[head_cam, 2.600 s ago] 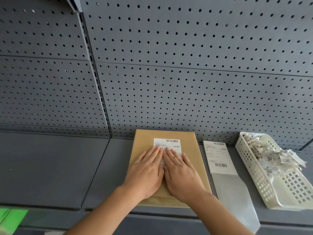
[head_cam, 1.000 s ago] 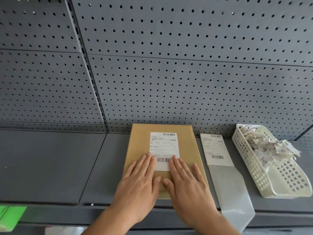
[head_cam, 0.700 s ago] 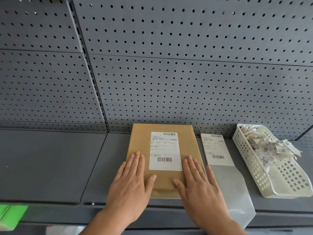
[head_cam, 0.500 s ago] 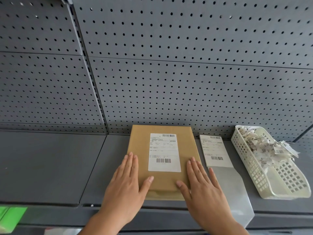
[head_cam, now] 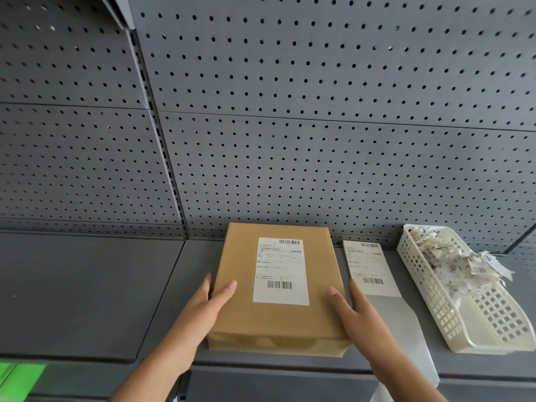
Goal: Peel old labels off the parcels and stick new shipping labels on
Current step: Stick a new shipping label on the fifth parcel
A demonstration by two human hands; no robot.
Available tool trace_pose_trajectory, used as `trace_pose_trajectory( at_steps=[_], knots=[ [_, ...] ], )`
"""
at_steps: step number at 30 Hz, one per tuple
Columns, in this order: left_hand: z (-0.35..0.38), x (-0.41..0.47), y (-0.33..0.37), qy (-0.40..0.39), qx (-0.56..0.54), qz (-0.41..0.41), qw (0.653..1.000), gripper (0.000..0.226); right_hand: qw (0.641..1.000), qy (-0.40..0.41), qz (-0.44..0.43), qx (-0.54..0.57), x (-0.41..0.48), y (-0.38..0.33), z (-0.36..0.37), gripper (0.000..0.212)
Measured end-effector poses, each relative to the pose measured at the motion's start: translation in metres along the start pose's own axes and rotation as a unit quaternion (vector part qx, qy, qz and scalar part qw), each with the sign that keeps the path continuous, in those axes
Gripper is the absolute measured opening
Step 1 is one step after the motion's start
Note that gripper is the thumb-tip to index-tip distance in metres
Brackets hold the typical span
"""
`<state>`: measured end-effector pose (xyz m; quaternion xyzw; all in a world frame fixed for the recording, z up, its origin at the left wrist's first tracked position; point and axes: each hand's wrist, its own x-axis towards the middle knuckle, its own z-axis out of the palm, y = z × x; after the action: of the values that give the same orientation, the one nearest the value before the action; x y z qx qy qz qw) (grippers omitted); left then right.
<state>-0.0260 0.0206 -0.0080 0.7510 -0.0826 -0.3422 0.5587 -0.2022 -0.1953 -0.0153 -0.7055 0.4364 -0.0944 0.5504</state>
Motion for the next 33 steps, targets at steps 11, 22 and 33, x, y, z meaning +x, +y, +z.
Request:
trace_pose_trajectory(
  at_steps=[11,22,33],
  knots=[
    [0.001,-0.012,0.004,-0.045,-0.06,-0.011,0.997,0.041,0.991,-0.037,0.04,0.122,-0.008,-0.002,0.009,0.033],
    [-0.007,-0.016,0.018,-0.068,-0.041,0.05,0.996,0.045,0.987,0.001,-0.01,0.162,-0.037,-0.013,0.01,0.031],
    [0.018,-0.033,0.039,-0.146,-0.042,0.101,0.983,0.038,0.969,0.085,-0.024,0.232,-0.084,-0.006,-0.017,0.023]
  ],
)
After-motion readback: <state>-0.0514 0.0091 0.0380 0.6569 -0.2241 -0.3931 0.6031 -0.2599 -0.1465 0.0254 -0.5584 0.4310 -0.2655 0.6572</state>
